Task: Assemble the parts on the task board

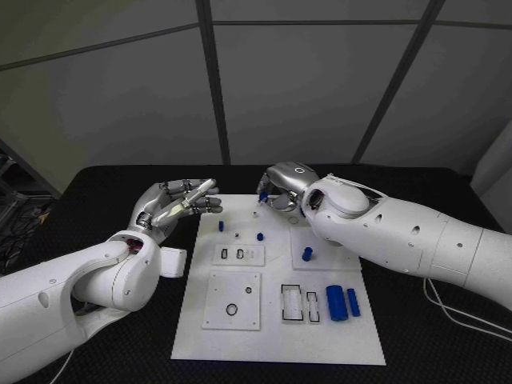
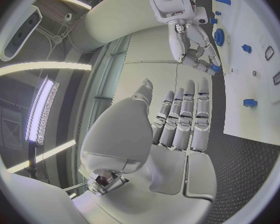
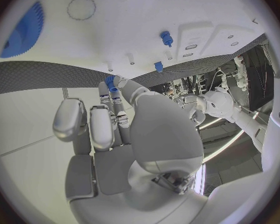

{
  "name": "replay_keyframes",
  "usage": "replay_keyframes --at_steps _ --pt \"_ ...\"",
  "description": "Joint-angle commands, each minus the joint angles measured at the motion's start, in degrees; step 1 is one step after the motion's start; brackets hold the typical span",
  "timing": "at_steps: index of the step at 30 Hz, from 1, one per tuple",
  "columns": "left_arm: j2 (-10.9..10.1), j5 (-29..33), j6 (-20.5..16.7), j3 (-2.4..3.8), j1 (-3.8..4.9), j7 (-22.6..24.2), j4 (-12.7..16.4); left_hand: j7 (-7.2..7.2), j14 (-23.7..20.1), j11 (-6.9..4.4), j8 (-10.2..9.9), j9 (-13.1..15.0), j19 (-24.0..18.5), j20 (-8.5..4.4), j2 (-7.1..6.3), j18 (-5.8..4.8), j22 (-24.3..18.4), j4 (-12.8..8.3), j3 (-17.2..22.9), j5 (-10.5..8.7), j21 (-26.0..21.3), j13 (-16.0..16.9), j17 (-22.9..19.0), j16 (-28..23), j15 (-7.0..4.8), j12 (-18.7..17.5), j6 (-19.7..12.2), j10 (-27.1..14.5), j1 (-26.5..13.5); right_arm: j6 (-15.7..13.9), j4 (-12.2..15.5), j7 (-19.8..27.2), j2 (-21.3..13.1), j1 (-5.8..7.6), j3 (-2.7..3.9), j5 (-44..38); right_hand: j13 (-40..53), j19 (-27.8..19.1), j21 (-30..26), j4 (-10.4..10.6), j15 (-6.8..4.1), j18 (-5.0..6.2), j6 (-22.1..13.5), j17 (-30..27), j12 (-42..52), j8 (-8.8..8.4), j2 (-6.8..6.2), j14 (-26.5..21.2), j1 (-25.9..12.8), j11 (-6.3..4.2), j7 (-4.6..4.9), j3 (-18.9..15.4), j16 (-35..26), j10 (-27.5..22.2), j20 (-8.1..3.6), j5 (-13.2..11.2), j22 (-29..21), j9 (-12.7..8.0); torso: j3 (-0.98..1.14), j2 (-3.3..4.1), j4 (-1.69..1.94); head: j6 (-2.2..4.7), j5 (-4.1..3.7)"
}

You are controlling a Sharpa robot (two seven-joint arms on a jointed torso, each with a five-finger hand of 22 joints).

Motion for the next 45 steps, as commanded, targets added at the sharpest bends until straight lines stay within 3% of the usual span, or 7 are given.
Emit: replay_keyframes --at_steps 1,12,26,39,45 --pt "0.13 -0.40 0.82 0.06 0.11 0.07 0.11 0.12 -0.07 0.20 -0.27 -0.05 0.24 0.15 0.38 0.26 -0.05 -0.02 -0.20 -0.08 0.06 -0.06 0.06 -0.15 0.41 -0.38 0.07 0.07 -0.09 0.12 -0.96 0.09 0.60 0.16 0.03 -0.14 0.07 -0.10 0.29 0.00 0.10 -0.64 -0.23 -0.06 -0.21 -0.21 -0.68 2.12 -0.18 -0.49 0.34 0.34 0.22 0.32 0.31 0.24 -0.07 0.00 -0.07 0.11 0.12 -0.04 -0.13" --pt "0.33 -0.40 0.84 0.07 0.15 -0.09 0.25 0.13 -0.14 0.21 -0.34 -0.04 0.18 0.17 0.41 0.25 -0.09 -0.03 -0.26 -0.08 0.00 -0.05 0.08 -0.29 0.44 -0.47 0.07 0.06 -0.10 4.02 -2.88 -0.11 2.25 0.16 0.01 -0.14 0.00 -0.17 0.36 0.20 0.21 -0.64 -0.44 -0.07 -0.31 -0.46 -0.81 2.10 -0.48 -0.39 0.38 0.53 0.29 -0.04 0.43 0.15 0.01 -0.05 -0.01 0.21 0.15 -0.20 0.07" --pt "0.28 -0.40 0.84 0.07 0.19 -0.14 0.22 0.13 -0.14 0.21 -0.34 -0.04 0.18 0.17 0.41 0.25 -0.09 -0.03 -0.26 -0.08 0.00 -0.05 0.08 -0.29 0.44 -0.47 0.07 0.06 -0.10 5.39 -3.72 -0.58 2.99 0.17 0.01 -0.17 -0.13 -0.35 0.38 0.44 0.35 -0.61 -0.81 -0.23 -0.36 -0.82 -1.09 2.05 -0.88 -0.26 0.45 0.73 0.32 -0.65 0.58 0.00 -0.04 -0.12 0.01 0.31 0.10 -0.27 0.34" --pt "0.28 -0.40 1.11 0.07 0.21 -0.29 0.14 0.15 -0.27 0.25 -0.46 -0.04 0.10 0.21 0.45 0.24 -0.16 -0.05 -0.34 -0.08 -0.09 -0.05 0.09 -0.51 0.49 -0.62 0.06 0.05 -0.12 5.33 -4.90 -1.53 3.94 0.17 0.00 -0.33 -1.31 -1.92 -0.57 1.62 2.02 -0.23 -4.48 -2.20 -0.44 -1.40 -3.12 1.48 -2.47 1.69 1.77 1.38 -0.31 -8.96 2.06 -2.28 -1.96 -0.77 0.04 0.40 0.07 -0.11 0.29" --pt "0.26 -0.40 1.28 0.07 0.22 -0.38 0.12 0.16 -0.29 0.26 -0.51 -0.04 0.08 0.22 0.46 0.24 -0.18 -0.04 -0.40 -0.08 -0.12 -0.05 0.10 -0.58 0.50 -0.68 0.05 0.03 -0.16 5.55 -4.96 -1.40 4.02 0.18 0.00 -0.34 -1.27 -2.41 -0.98 1.69 2.26 -0.06 -5.76 -3.14 -0.30 -1.39 -3.55 1.23 -2.43 1.99 1.78 1.22 -0.72 -11.00 2.43 -2.47 -2.69 -0.91 0.04 0.40 0.07 -0.11 0.33"
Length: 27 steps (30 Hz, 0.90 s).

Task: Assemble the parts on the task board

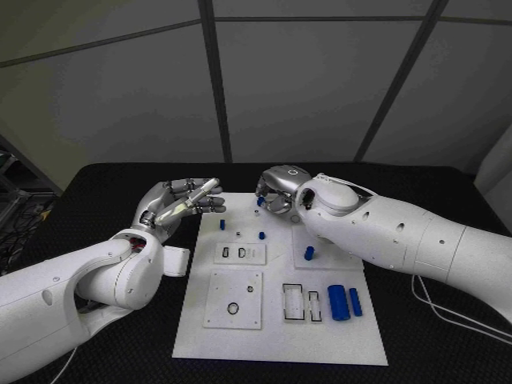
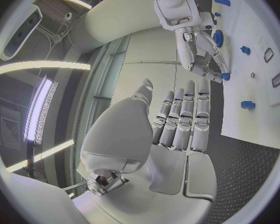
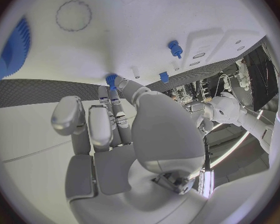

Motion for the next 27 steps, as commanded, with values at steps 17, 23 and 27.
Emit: replay_keyframes --at_steps 17,23,27 --pt "-0.61 -0.39 1.24 0.06 0.11 0.07 -0.19 0.16 -0.11 0.27 -0.33 -0.05 0.06 0.24 0.46 0.24 -0.12 -0.03 -0.47 -0.08 -0.15 -0.05 0.09 -0.34 0.31 -0.20 0.05 0.02 -0.21 -5.01 11.92 -0.54 -10.63 0.08 0.27 4.10 0.57 -0.36 -0.37 1.62 0.15 0.05 -0.95 -0.39 1.79 0.18 -1.80 1.13 -1.42 -0.36 0.18 -1.68 -0.35 1.66 0.18 -0.62 -0.54 0.12 0.25 -0.04 -0.42 0.52 -0.02" --pt "-0.82 -0.38 1.43 0.05 0.10 -0.02 -0.38 0.15 -0.10 0.27 -0.34 -0.05 0.06 0.24 0.46 0.24 -0.13 -0.04 -0.48 -0.08 -0.16 -0.05 0.09 -0.36 0.31 -0.21 0.05 0.02 -0.21 -3.07 16.63 -2.04 -17.19 0.10 2.28 13.50 3.27 1.80 1.73 3.81 -1.02 -0.59 -5.07 4.06 7.17 -0.20 -4.35 2.14 -3.84 -1.91 -0.07 -5.98 2.35 11.97 -0.80 1.74 3.20 -0.29 0.63 -0.19 -1.08 0.98 -0.47" --pt "-0.80 -0.38 1.60 0.05 0.09 -0.09 -0.48 0.15 -0.10 0.27 -0.34 -0.05 0.06 0.24 0.46 0.24 -0.13 -0.04 -0.48 -0.08 -0.16 -0.05 0.09 -0.36 0.31 -0.21 0.05 0.02 -0.21 0.36 17.08 -3.94 -19.90 0.11 2.71 16.48 9.06 2.91 2.81 5.47 -2.57 -0.99 -6.78 5.74 14.21 0.31 -4.73 2.38 -2.07 -3.54 -1.42 -12.86 3.50 17.13 -2.49 3.23 5.09 0.05 0.73 -0.18 -1.35 1.02 -0.57"
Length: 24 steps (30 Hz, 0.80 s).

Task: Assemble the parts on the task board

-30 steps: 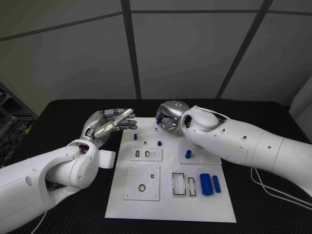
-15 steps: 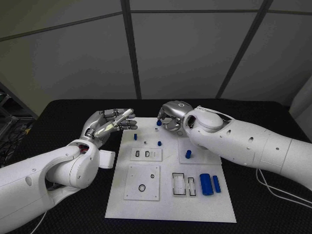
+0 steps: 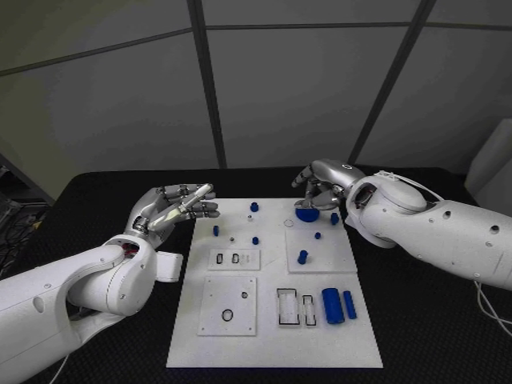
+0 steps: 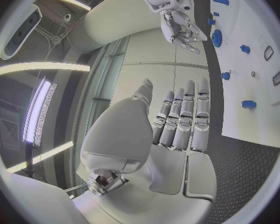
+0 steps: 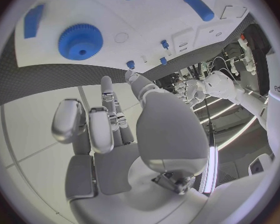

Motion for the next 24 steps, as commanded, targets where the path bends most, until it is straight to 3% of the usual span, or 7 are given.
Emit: replay_keyframes --at_steps 1,3,5,6,9,12,24 --pt "0.05 -0.38 1.06 0.05 0.09 0.09 -0.05 0.15 -0.10 0.27 -0.34 -0.06 0.06 0.24 0.47 0.24 -0.07 0.13 -0.32 -0.08 -0.16 -0.05 0.05 -0.36 0.31 -0.21 0.05 0.03 -0.21 3.63 0.25 -3.01 -1.27 0.06 0.22 7.10 5.10 0.76 0.85 1.59 -0.64 -1.17 -1.02 1.58 5.72 0.40 0.21 2.42 1.73 -0.66 -0.37 -5.28 0.95 1.72 -0.91 0.96 1.57 0.32 0.17 0.00 -0.38 0.11 -0.13" --pt "0.13 -0.38 1.14 0.05 0.09 0.06 -0.10 0.15 -0.10 0.27 -0.34 -0.06 0.06 0.24 0.47 0.24 -0.07 0.13 -0.32 -0.08 -0.16 -0.05 0.05 -0.36 0.31 -0.21 0.05 0.03 -0.21 4.81 0.07 -3.58 -1.65 0.07 0.28 7.53 10.22 1.45 1.58 2.90 -0.66 -1.45 -1.50 3.37 11.01 0.58 0.59 2.70 3.02 -0.46 -0.58 -8.19 1.91 0.98 -1.07 1.13 2.98 0.43 0.23 0.02 -0.39 0.06 -0.25" --pt "0.22 -0.38 1.22 0.05 0.09 0.03 -0.16 0.15 -0.10 0.27 -0.34 -0.06 0.06 0.24 0.47 0.24 -0.07 0.13 -0.32 -0.08 -0.16 -0.05 0.05 -0.36 0.31 -0.21 0.05 0.03 -0.21 5.84 -0.21 -4.16 -1.79 0.07 0.33 7.82 28.84 2.30 2.63 6.49 -0.72 -1.85 -2.13 5.79 28.89 1.38 1.48 2.96 5.94 -0.03 -0.39 -12.91 3.40 -3.40 -0.69 1.48 4.85 0.82 0.24 0.03 -0.32 0.03 -0.42" --pt "0.25 -0.38 1.25 0.05 0.09 0.02 -0.19 0.15 -0.10 0.27 -0.34 -0.06 0.06 0.24 0.47 0.24 -0.07 0.13 -0.32 -0.08 -0.16 -0.05 0.05 -0.36 0.31 -0.21 0.05 0.03 -0.21 6.30 -0.42 -4.43 -1.75 0.07 0.34 7.91 34.52 2.57 3.00 7.65 -0.46 -1.95 -2.31 6.72 34.33 1.61 1.95 3.03 6.45 0.00 0.00 -12.99 3.80 -2.96 -0.55 1.30 5.61 0.89 0.27 0.06 -0.34 -0.02 -0.45" --pt "0.33 -0.38 1.31 0.04 0.08 -0.03 -0.29 0.15 -0.10 0.27 -0.34 -0.06 0.06 0.24 0.47 0.24 -0.07 0.13 -0.32 -0.08 -0.16 -0.05 0.05 -0.36 0.31 -0.21 0.05 0.03 -0.21 7.46 -1.11 -5.13 -1.42 0.07 0.37 7.84 46.46 3.26 3.95 10.12 0.31 -2.16 -2.71 9.24 45.40 2.39 1.79 3.38 8.00 0.23 0.21 -13.56 5.01 -2.66 -0.34 1.39 7.42 1.13 0.25 0.10 -0.31 -0.13 -0.52" --pt "0.38 -0.38 1.38 0.04 0.08 -0.06 -0.35 0.15 -0.10 0.27 -0.34 -0.06 0.06 0.24 0.47 0.24 -0.07 0.13 -0.32 -0.08 -0.16 -0.05 0.05 -0.36 0.31 -0.21 0.05 0.03 -0.21 8.76 -1.80 -5.73 -1.03 0.06 0.38 7.61 50.90 3.62 4.43 11.10 0.35 -2.35 -2.97 10.63 49.46 2.74 1.99 3.56 8.67 0.37 0.48 -13.64 5.64 -1.87 -0.11 1.76 8.34 1.22 0.11 0.08 -0.19 -0.29 -0.70" --pt "0.46 -0.38 1.46 0.04 0.07 -0.12 -0.54 0.15 -0.10 0.27 -0.34 -0.06 0.06 0.24 0.47 0.24 -0.07 0.13 -0.32 -0.08 -0.16 -0.05 0.05 -0.36 0.31 -0.21 0.05 0.03 -0.21 12.53 -3.41 -7.27 -0.01 0.05 0.38 5.94 57.93 4.27 5.33 12.37 0.65 -2.65 -3.27 13.00 55.87 3.44 2.32 3.89 9.43 0.64 0.72 -13.85 6.67 0.18 0.21 2.26 10.06 1.39 0.16 0.04 -0.30 -0.75 -0.63"
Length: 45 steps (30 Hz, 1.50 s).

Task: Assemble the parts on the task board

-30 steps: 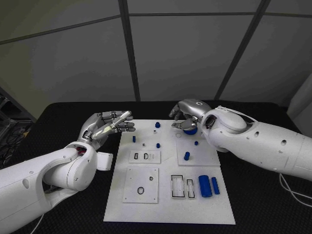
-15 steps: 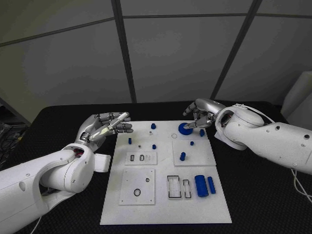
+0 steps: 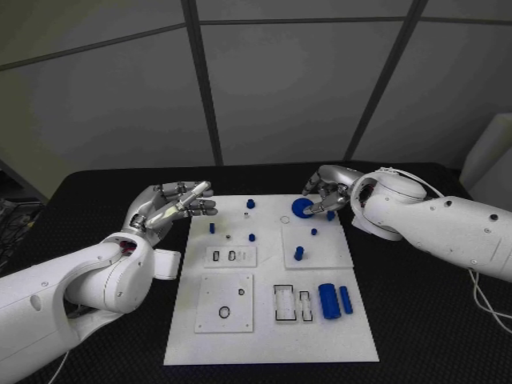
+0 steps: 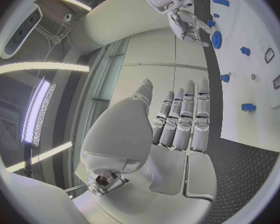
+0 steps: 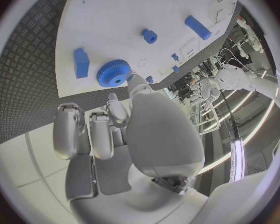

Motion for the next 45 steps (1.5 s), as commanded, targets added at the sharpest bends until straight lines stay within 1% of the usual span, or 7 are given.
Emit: replay_keyframes --at_steps 1,16,21,25,33,37,45 --pt "0.09 -0.37 0.83 0.05 0.09 0.12 0.02 0.15 -0.10 0.27 -0.35 -0.06 0.06 0.24 0.47 0.24 -0.08 0.13 -0.33 -0.08 -0.16 -0.05 0.06 -0.36 0.32 -0.21 0.05 0.03 -0.21 2.63 -0.26 -1.35 0.19 0.09 0.05 -0.71 0.21 0.43 0.35 0.35 0.27 -0.85 -0.37 3.54 0.26 0.27 -0.10 3.99 0.54 -0.04 0.15 -0.02 0.37 0.52 0.17 0.35 0.11 0.08 0.03 -0.03 -0.01 -0.09 0.04" --pt "0.20 -0.37 0.87 0.05 0.08 0.08 -0.11 0.08 -0.07 0.24 -0.40 -0.05 0.05 0.26 0.55 0.25 -0.12 0.13 -0.39 -0.08 -0.20 -0.04 0.10 -0.47 0.31 -0.31 0.11 0.06 -0.23 4.16 -1.31 -1.62 1.13 0.08 0.04 -0.88 1.53 0.55 0.59 0.28 0.27 -0.91 0.33 3.98 1.39 0.98 0.73 4.02 1.17 -0.11 0.04 0.32 0.58 0.67 0.23 0.47 0.55 0.30 0.06 0.03 0.02 -0.30 -0.03" --pt "0.26 -0.37 0.88 0.05 0.08 0.07 -0.16 0.08 -0.07 0.24 -0.40 -0.05 0.05 0.26 0.55 0.25 -0.12 0.13 -0.39 -0.08 -0.20 -0.04 0.10 -0.47 0.31 -0.31 0.11 0.06 -0.23 4.24 -1.82 -1.68 1.54 0.07 0.04 -0.88 1.85 0.55 0.61 0.16 0.25 -0.92 0.43 4.03 1.66 1.09 1.01 4.02 1.37 -0.13 0.01 0.47 0.60 0.77 0.22 0.46 0.58 0.33 0.01 0.01 0.05 -0.41 -0.07" --pt "0.33 -0.37 0.93 0.05 0.07 0.05 -0.22 0.08 -0.07 0.24 -0.41 -0.04 0.05 0.26 0.57 0.26 -0.13 0.13 -0.40 -0.08 -0.20 -0.04 0.11 -0.48 0.31 -0.32 0.11 0.07 -0.23 3.87 -2.29 -1.77 2.00 0.06 0.04 -0.99 2.71 0.54 0.66 -0.09 0.19 -0.92 1.05 4.14 2.40 1.52 1.81 4.02 1.59 -0.22 -0.09 0.80 0.65 1.13 0.17 0.51 0.67 0.46 0.02 0.01 0.08 -0.49 -0.04" --pt "0.36 -0.37 0.98 0.05 0.07 -0.01 -0.29 0.08 -0.06 0.24 -0.43 -0.04 0.05 0.26 0.60 0.26 -0.14 0.14 -0.40 -0.08 -0.21 -0.04 0.12 -0.50 0.31 -0.34 0.12 0.07 -0.24 2.95 -2.70 -1.93 2.36 0.06 0.04 -1.75 5.11 0.62 0.85 -0.55 -0.51 -0.96 6.63 4.33 4.46 4.15 4.43 4.03 1.37 -1.16 -1.22 1.80 0.73 2.48 -0.32 1.06 1.02 1.41 0.02 0.00 0.03 -0.69 0.03" --pt "0.36 -0.37 1.00 0.05 0.07 -0.05 -0.29 0.08 -0.06 0.24 -0.43 -0.04 0.05 0.26 0.61 0.26 -0.14 0.14 -0.40 -0.08 -0.21 -0.04 0.12 -0.51 0.31 -0.34 0.13 0.07 -0.24 2.54 -2.63 -2.09 2.41 0.05 0.04 -2.72 5.57 0.63 0.88 -0.78 -0.95 -0.97 8.33 4.29 4.80 4.79 4.63 4.02 1.19 -1.69 -1.85 1.91 0.70 2.75 -0.68 1.09 1.08 1.63 0.04 0.01 -0.04 -0.72 0.06" --pt "0.39 -0.37 1.07 0.05 0.07 -0.14 -0.30 0.07 -0.04 0.23 -0.46 -0.04 0.05 0.27 0.73 0.27 -0.16 0.15 -0.40 -0.08 -0.23 -0.04 0.15 -0.56 0.31 -0.40 0.15 0.08 -0.24 0.10 -1.64 -2.47 2.36 0.03 0.03 -6.19 6.55 0.84 1.08 -1.21 -1.31 -1.06 9.33 4.49 5.62 5.04 4.70 4.06 1.29 -2.09 -2.29 2.10 0.75 3.40 -1.06 1.36 1.53 1.71 0.04 -0.03 0.06 -0.69 -0.07"
